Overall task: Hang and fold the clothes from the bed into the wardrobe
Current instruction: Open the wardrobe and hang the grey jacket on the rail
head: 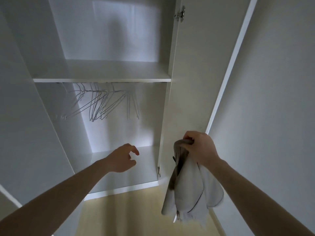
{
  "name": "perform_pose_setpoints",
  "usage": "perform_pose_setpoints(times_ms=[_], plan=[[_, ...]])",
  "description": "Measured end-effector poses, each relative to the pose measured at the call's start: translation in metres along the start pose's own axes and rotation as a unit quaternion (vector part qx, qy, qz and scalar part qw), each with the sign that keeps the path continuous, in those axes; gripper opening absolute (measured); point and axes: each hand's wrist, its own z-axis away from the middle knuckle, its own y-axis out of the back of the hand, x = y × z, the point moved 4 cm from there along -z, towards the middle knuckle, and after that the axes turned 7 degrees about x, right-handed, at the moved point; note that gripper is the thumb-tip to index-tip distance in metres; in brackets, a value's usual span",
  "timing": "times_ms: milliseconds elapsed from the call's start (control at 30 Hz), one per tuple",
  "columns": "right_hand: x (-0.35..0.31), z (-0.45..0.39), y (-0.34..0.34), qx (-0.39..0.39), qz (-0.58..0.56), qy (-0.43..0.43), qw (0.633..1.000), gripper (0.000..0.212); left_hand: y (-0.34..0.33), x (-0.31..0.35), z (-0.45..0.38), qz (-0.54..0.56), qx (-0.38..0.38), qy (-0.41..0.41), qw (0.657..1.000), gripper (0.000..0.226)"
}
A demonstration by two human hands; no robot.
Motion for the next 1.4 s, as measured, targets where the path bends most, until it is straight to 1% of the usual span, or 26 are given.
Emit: perform_pose_setpoints(times_ms=[100,233,333,433,467,567,600,633,700,733,767,800,867,900,933,967,1000,1067,1100,1133,1200,1233,1267,1300,1367,1400], plan=[[-0.012,-0.008,0.018,0.021,-0.016,0.081,0.996,0.015,-0.023,-0.004,0.006,0.021,-0.079,0.028,0.996,0.040],[-0.029,-0.013,0.028,0.051,-0.047,0.150,0.986,0.015,-0.058,-0.014,0.022,0.096,-0.177,0.103,0.974,0.075],[-0.043,-0.010,0.022,0.042,-0.066,0.198,0.977,0.010,-0.077,-0.027,0.036,0.195,-0.203,0.171,0.944,0.083],[-0.053,-0.006,0.010,0.025,-0.068,0.239,0.968,0.015,-0.087,-0.025,0.041,0.267,-0.208,0.180,0.924,0.085],[-0.056,-0.005,0.005,0.016,-0.066,0.249,0.966,0.016,-0.087,-0.020,0.043,0.286,-0.208,0.171,0.919,0.079],[-0.061,-0.001,-0.011,-0.013,-0.055,0.277,0.959,0.019,-0.077,-0.008,0.051,0.357,-0.208,0.158,0.897,0.035],[-0.063,0.001,-0.015,-0.020,-0.053,0.287,0.956,0.020,-0.073,-0.005,0.054,0.381,-0.211,0.171,0.884,0.036],[-0.065,0.004,-0.019,-0.028,-0.052,0.297,0.953,0.021,-0.070,-0.003,0.057,0.380,-0.219,0.193,0.878,0.048],[-0.072,0.011,-0.028,-0.044,-0.055,0.321,0.944,0.021,-0.069,-0.005,0.062,0.299,-0.247,0.241,0.890,0.072],[-0.077,0.015,-0.033,-0.050,-0.059,0.337,0.938,0.020,-0.072,-0.009,0.064,0.258,-0.247,0.266,0.895,0.074],[-0.082,0.019,-0.037,-0.053,-0.064,0.354,0.932,0.019,-0.076,-0.016,0.065,0.231,-0.242,0.290,0.897,0.066],[-0.087,0.023,-0.041,-0.054,-0.069,0.372,0.924,0.019,-0.081,-0.021,0.068,0.219,-0.240,0.310,0.894,0.052],[-0.097,0.029,-0.048,-0.055,-0.077,0.410,0.907,0.016,-0.090,-0.029,0.077,0.215,-0.268,0.332,0.878,0.016],[-0.101,0.032,-0.051,-0.057,-0.078,0.426,0.900,0.014,-0.094,-0.032,0.082,0.217,-0.280,0.342,0.871,0.006],[-0.103,0.034,-0.054,-0.060,-0.078,0.438,0.894,0.010,-0.098,-0.035,0.086,0.220,-0.277,0.354,0.866,0.007],[-0.103,0.035,-0.055,-0.064,-0.074,0.445,0.890,0.006,-0.100,-0.039,0.089,0.226,-0.260,0.370,0.863,0.007],[-0.102,0.036,-0.055,-0.066,-0.069,0.448,0.889,0.006,-0.099,-0.043,0.089,0.241,-0.224,0.385,0.862,0.005],[-0.095,0.038,-0.055,-0.073,-0.056,0.444,0.891,0.008,-0.088,-0.057,0.086,0.276,-0.120,0.407,0.862,0.008],[-0.089,0.040,-0.056,-0.075,-0.045,0.442,0.892,0.011,-0.078,-0.065,0.083,0.309,-0.056,0.419,0.852,0.010],[-0.083,0.043,-0.058,-0.080,-0.032,0.441,0.894,0.014,-0.066,-0.071,0.081,0.362,0.007,0.431,0.827,0.011],[-0.068,0.047,-0.066,-0.100,-0.007,0.429,0.898,0.021,-0.042,-0.081,0.078,0.473,0.124,0.447,0.749,0.021],[-0.060,0.048,-0.070,-0.116,-0.001,0.414,0.903,0.026,-0.029,-0.085,0.076,0.506,0.164,0.448,0.718,0.024],[-0.050,0.048,-0.075,-0.136,0.001,0.391,0.910,0.032,-0.018,-0.087,0.075,0.525,0.186,0.446,0.701,0.025],[-0.040,0.047,-0.080,-0.163,0.002,0.362,0.918,0.038,-0.008,-0.089,0.073,0.537,0.196,0.439,0.693,0.025],[-0.022,0.045,-0.087,-0.225,0.003,0.307,0.925,0.045,0.014,-0.085,0.071,0.550,0.179,0.414,0.703,0.020],[-0.016,0.043,-0.090,-0.258,0.006,0.286,0.923,0.045,0.024,-0.080,0.070,0.557,0.163,0.394,0.712,0.016]])
